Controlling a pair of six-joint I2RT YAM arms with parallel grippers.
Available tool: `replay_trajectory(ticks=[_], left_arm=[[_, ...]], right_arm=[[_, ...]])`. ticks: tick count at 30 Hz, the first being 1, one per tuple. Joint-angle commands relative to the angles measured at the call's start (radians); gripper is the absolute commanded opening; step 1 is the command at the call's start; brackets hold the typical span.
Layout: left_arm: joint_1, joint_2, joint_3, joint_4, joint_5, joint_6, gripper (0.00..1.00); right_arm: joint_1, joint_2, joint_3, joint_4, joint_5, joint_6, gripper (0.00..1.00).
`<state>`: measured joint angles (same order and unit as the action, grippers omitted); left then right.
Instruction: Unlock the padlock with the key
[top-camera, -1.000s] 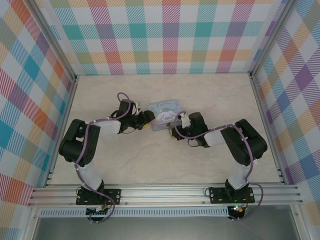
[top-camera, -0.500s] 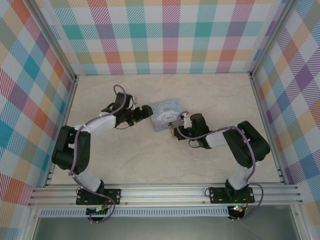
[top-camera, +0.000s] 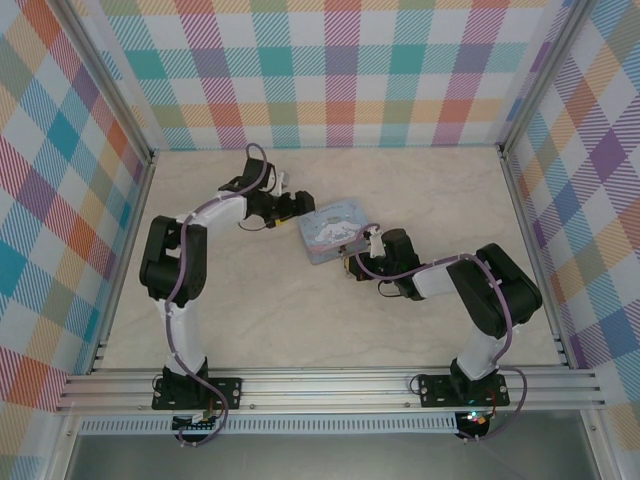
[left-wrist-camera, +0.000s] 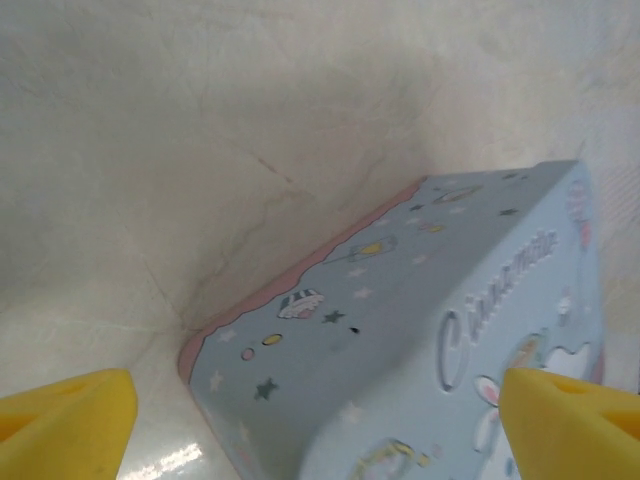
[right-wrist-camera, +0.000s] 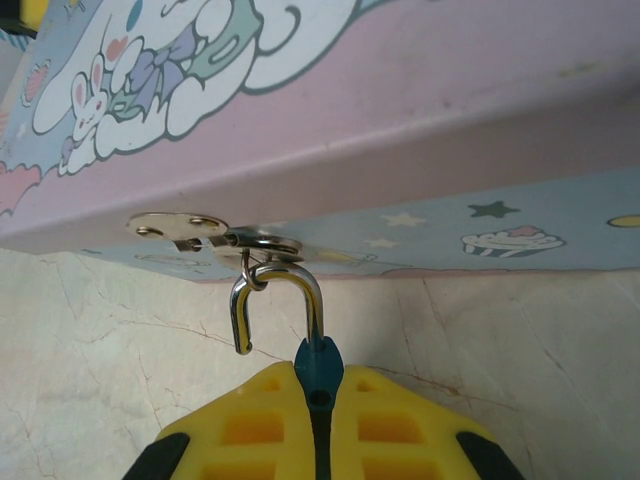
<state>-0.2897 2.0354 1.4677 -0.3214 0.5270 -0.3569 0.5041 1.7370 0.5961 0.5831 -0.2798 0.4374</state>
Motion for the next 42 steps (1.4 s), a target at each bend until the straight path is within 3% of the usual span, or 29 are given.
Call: replay_trajectory(ticks=[1, 13, 24, 42], left_arm=[[0.001, 0.035, 0.033, -0.061, 0.070, 0.049, 0.90], [-0.003, 0.007, -0.102, -0.026, -0.005, 0.048, 0.80], [-0.012, -0.075, -0.266, 0.070, -0.045, 0.009, 0.79], [-0.017, -0.095, -0.316, 0.091, -0.064, 0.012, 0.78]], right_arm=[[-0.004, -0.009, -0.017, -0.008, 0.026, 0.023, 0.00], [-0.004, -0.012, -0.030, 0.016, 0.026, 0.072, 0.00], [-0.004, -0.004, -0.065, 0.078, 0.048, 0.141, 0.00], [-0.005, 0.038, -0.091, 0.215, 0.048, 0.330, 0.00]])
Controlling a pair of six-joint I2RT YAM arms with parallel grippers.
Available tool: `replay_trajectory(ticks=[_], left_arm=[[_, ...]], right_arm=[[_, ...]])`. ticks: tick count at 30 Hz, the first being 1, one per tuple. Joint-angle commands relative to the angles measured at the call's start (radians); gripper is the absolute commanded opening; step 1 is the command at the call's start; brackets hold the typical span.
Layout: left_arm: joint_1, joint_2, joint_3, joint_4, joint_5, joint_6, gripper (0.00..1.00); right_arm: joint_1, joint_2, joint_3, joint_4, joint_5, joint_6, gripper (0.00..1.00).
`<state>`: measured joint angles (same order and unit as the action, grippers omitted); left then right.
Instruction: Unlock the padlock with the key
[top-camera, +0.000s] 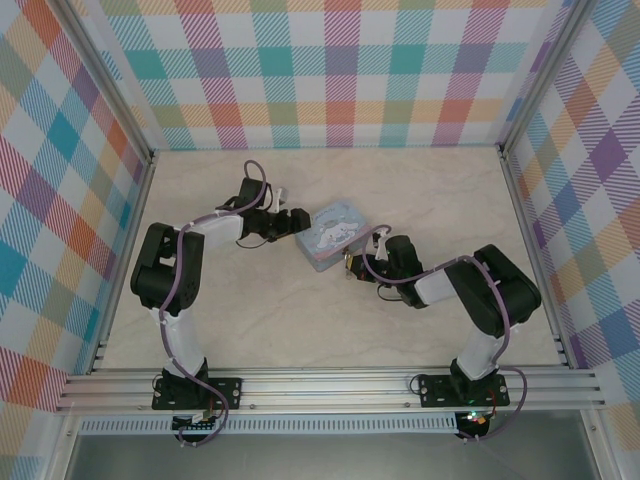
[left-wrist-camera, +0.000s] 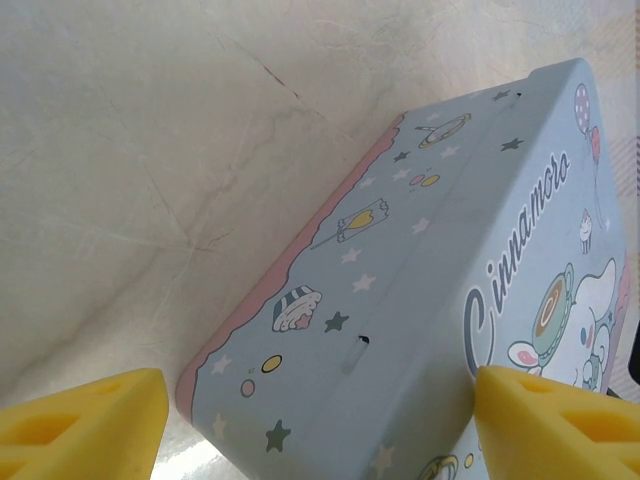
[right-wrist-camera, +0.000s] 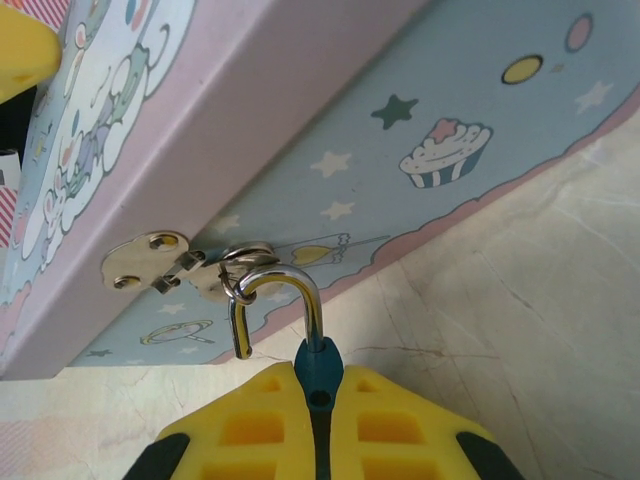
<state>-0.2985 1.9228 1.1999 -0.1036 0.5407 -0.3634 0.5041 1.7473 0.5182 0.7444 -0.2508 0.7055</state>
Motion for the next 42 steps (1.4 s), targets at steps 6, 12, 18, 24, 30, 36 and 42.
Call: replay_trajectory(ticks=[6, 12, 18, 24, 30, 36, 42], left_arm=[[-0.010, 0.016, -0.054, -0.119, -0.078, 0.018, 0.78], [-0.010, 0.018, -0.059, -0.117, -0.081, 0.018, 0.78], [-0.010, 0.013, -0.069, -0.116, -0.087, 0.019, 0.78], [-0.010, 0.012, -0.079, -0.110, -0.085, 0.020, 0.78], [-0.010, 0.006, -0.088, -0.108, -0.087, 0.019, 0.78], [-0.003, 0.004, -0.089, -0.098, -0.081, 0.008, 0.78], [0.019, 0.014, -0.054, -0.113, -0.073, 0.013, 0.78]], right_arm=[[-0.005, 0.033, -0.009, 0.093, 0.023, 0.151, 0.00], [-0.004, 0.021, -0.008, 0.113, 0.053, 0.219, 0.00], [-0.004, 0.021, 0.007, 0.125, 0.088, 0.297, 0.00], [-0.006, 0.015, 0.028, 0.104, 0.127, 0.346, 0.00], [-0.023, 0.020, 0.037, 0.106, 0.154, 0.383, 0.00], [-0.042, -0.022, 0.030, 0.045, 0.181, 0.347, 0.00], [-0.044, -0.160, -0.012, -0.105, 0.222, 0.229, 0.00]])
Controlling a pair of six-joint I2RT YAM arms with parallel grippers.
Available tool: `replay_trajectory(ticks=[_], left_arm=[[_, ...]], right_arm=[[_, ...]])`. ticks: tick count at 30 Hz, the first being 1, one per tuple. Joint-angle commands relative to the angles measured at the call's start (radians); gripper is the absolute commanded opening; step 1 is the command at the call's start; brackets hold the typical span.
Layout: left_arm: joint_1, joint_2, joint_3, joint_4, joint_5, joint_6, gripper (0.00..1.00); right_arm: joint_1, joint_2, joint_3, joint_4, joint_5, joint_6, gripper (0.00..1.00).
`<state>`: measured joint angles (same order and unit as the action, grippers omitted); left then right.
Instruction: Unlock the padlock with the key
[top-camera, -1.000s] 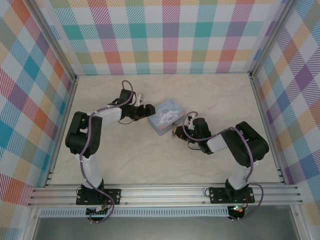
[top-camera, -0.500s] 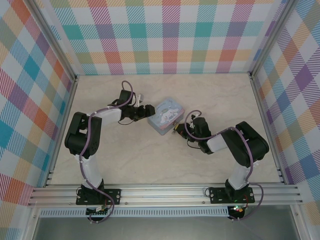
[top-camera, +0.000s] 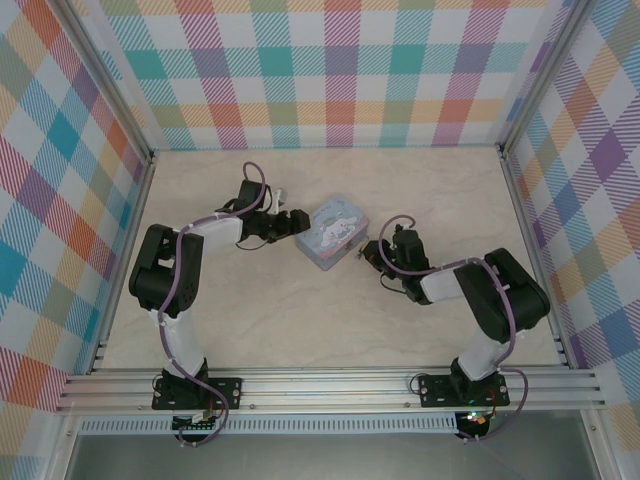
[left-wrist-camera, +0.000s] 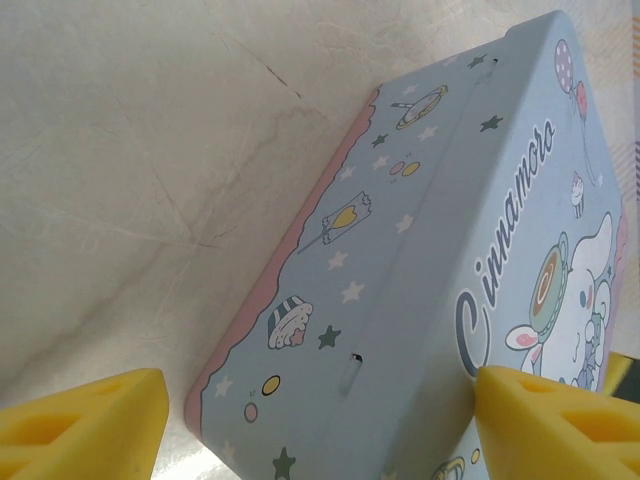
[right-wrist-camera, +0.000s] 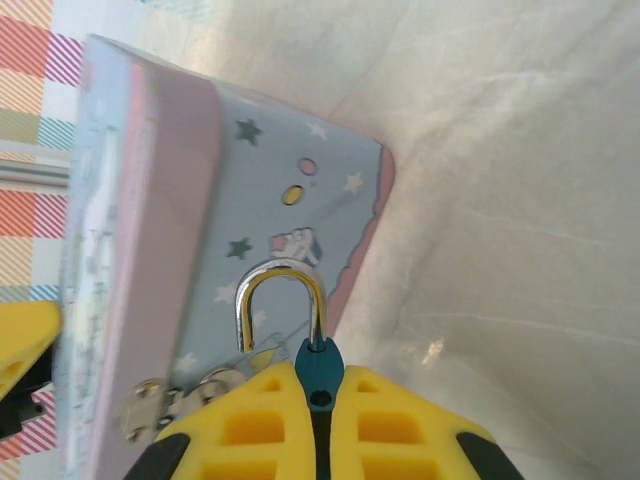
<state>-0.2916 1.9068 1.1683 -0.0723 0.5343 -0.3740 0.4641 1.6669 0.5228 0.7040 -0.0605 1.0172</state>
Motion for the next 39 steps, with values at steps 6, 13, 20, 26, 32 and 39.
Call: replay_trajectory(ticks=[6, 13, 20, 26, 32, 39], left_arm=[[0.023, 0.075, 0.073, -0.191, -0.064, 0.049, 0.78], [0.034, 0.058, 0.183, -0.267, -0.062, 0.076, 0.82], [0.034, -0.108, 0.179, -0.244, -0.131, 0.073, 0.96], [0.033, -0.333, 0.054, -0.173, -0.227, 0.073, 1.00], [0.035, -0.587, -0.114, -0.142, -0.351, 0.064, 1.00], [0.040, -0.844, -0.280, -0.197, -0.488, 0.039, 1.00]], right_arm=[[-0.004, -0.278, 0.006, -0.408, 0.024, -0.268, 0.00], [-0.004, -0.473, 0.068, -0.832, -0.012, -0.415, 0.00], [-0.001, -0.537, 0.093, -0.979, -0.110, -0.400, 0.00], [0.061, -0.469, 0.178, -1.079, -0.167, -0.404, 0.00], [0.181, -0.358, 0.262, -1.108, -0.175, -0.377, 0.00], [0.272, -0.205, 0.312, -1.060, -0.265, -0.344, 0.00]])
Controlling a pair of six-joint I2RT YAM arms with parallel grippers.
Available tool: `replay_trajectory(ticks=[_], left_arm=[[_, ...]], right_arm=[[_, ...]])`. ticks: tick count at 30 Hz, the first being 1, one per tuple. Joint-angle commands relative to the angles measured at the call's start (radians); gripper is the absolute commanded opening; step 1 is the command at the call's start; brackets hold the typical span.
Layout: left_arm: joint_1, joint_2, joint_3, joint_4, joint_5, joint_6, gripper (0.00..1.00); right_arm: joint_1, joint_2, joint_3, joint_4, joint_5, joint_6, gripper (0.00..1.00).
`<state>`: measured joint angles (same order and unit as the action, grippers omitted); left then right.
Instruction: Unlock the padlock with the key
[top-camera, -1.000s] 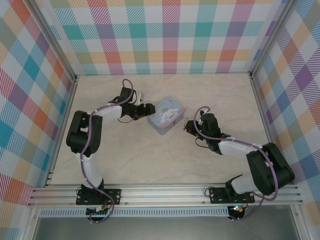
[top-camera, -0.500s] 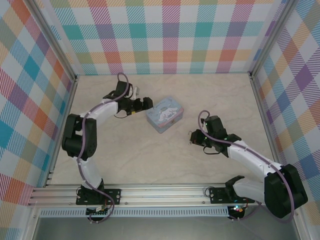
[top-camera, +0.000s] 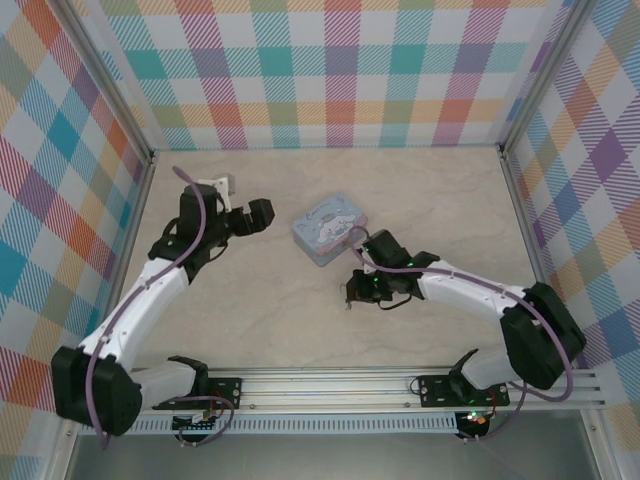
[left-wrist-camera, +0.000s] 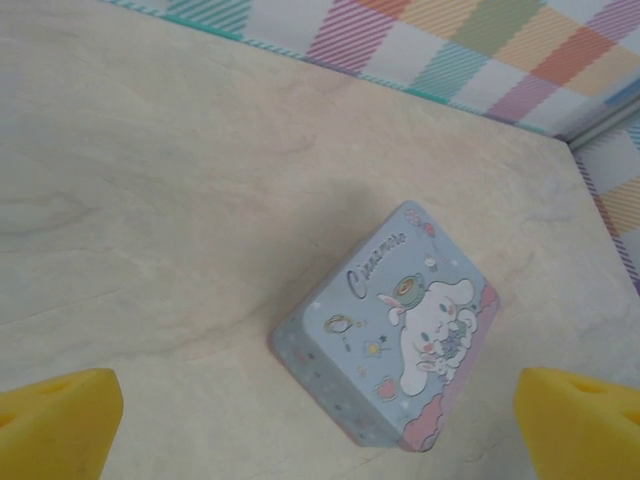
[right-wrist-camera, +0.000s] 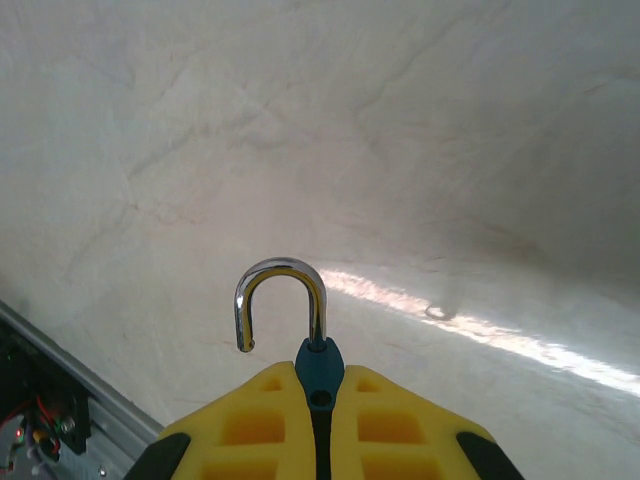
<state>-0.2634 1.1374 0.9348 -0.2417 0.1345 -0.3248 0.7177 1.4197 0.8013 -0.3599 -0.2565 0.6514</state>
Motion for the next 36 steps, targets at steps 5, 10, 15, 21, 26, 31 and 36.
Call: replay_trajectory(ticks=[5, 10, 15, 21, 26, 31, 36], left_arm=[[0.013, -0.153, -0.083, -0.105, -0.122, -0.005, 1.00], [0.013, -0.176, -0.098, -0.121, -0.128, -0.008, 1.00], [0.013, -0.175, -0.097, -0.123, -0.129, -0.012, 1.00], [0.013, -0.169, -0.094, -0.123, -0.131, -0.013, 1.00], [0.013, -0.168, -0.089, -0.127, -0.133, -0.013, 1.00], [0.013, -0.167, -0.088, -0.130, -0.134, -0.013, 1.00], [0.013, -0.169, -0.083, -0.134, -0.139, -0.009, 1.00]], right_arm=[[0.022, 0.117, 0.045, 0.002, -0.092, 0.001, 0.00], [0.021, 0.157, 0.042, 0.017, -0.078, -0.013, 0.00], [0.022, 0.171, 0.033, 0.026, -0.055, -0.018, 0.01], [0.022, 0.180, 0.013, 0.043, -0.038, -0.010, 0.04], [0.022, 0.175, -0.015, 0.066, -0.020, 0.003, 0.07], [0.021, 0.177, -0.020, 0.071, -0.017, 0.005, 0.14], [0.022, 0.152, -0.025, 0.061, 0.005, 0.005, 0.22]])
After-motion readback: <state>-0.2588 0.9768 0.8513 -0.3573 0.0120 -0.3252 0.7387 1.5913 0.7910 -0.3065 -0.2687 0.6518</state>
